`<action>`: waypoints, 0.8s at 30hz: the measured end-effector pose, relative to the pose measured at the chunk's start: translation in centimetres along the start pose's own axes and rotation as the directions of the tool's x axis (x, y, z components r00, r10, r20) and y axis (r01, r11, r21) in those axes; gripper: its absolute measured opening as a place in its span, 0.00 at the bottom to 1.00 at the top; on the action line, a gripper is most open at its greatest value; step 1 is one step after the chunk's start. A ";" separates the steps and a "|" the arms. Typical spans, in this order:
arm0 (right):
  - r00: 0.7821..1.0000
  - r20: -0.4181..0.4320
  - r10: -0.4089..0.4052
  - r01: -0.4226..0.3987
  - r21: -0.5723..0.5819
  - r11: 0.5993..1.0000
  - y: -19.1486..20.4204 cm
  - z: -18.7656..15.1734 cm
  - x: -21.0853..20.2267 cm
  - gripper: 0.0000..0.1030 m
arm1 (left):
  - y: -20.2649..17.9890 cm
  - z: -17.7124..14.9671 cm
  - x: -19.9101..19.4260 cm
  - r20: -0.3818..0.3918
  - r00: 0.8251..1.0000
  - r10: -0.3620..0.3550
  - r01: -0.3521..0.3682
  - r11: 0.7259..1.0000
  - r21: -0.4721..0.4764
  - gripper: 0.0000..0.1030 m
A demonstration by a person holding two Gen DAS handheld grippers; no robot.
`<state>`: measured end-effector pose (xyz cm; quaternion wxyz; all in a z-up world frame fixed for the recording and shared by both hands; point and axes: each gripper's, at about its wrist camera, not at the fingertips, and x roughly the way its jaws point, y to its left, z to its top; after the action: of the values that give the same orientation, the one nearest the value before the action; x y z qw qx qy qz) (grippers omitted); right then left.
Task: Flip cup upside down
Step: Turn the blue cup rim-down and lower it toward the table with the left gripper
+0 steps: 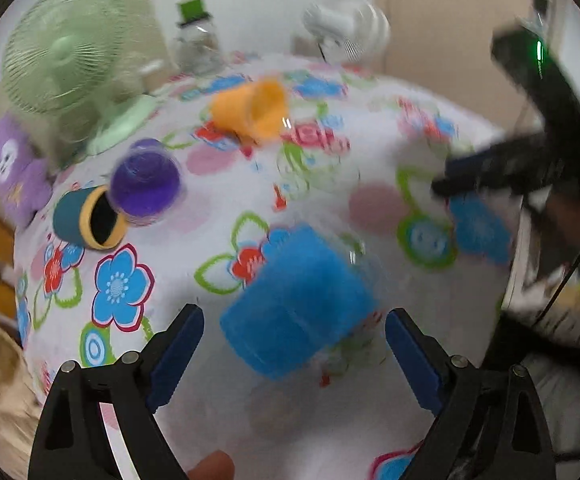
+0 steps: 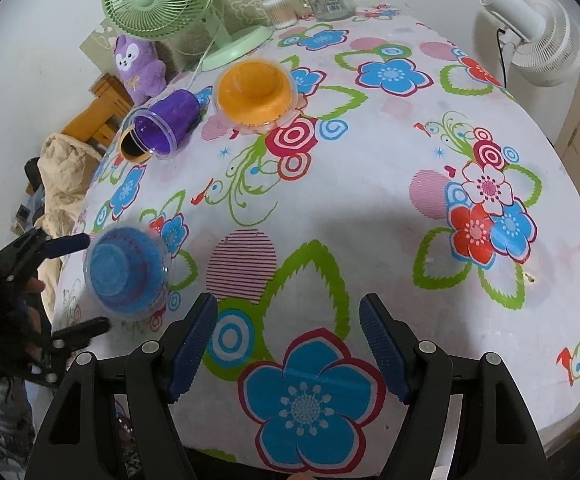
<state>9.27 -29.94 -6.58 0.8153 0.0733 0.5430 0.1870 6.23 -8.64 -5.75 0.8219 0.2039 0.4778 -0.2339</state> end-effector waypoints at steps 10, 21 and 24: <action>1.000 -0.018 0.002 -0.002 -0.007 1.000 0.6 -0.1 0.3 0.74 | 1.4 0.4 3.1 -0.083 0.995 -0.055 0.062 0.994 0.089 0.88; 0.999 -0.026 0.025 -0.024 0.005 1.000 0.6 0.1 0.7 0.74 | 0.4 0.5 3.5 -0.138 0.990 -0.029 0.046 0.991 0.125 0.58; 0.999 -0.024 0.030 -0.030 -0.006 1.000 0.7 0.1 0.7 0.74 | 0.0 0.9 3.1 -0.131 0.991 -0.029 0.044 0.993 0.112 0.57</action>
<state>9.47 -28.99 -6.87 0.8063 0.0766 0.5508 0.2017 8.17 -9.75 -8.06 0.7719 0.2567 0.5192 -0.2622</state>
